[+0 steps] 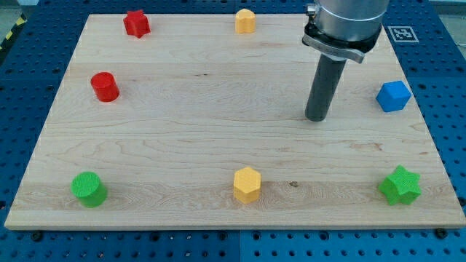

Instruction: Move the cube upwards

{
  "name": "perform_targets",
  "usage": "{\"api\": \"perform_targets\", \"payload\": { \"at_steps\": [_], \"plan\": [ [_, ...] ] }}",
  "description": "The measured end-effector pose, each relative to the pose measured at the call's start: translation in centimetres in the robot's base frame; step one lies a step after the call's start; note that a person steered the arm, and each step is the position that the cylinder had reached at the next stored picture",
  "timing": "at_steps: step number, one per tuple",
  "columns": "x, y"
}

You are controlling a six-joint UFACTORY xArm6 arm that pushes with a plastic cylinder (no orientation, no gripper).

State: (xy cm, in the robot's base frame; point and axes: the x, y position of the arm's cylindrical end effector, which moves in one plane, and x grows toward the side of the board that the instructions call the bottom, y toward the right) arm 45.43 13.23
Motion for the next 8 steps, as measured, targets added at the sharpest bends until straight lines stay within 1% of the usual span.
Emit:
{"api": "perform_targets", "payload": {
  "at_steps": [2, 3, 4, 6, 8],
  "plan": [
    [0.7, 8.0],
    [1.1, 10.1],
    [1.2, 11.6],
    [0.7, 12.2],
    [-1.1, 12.7]
  ]
}}
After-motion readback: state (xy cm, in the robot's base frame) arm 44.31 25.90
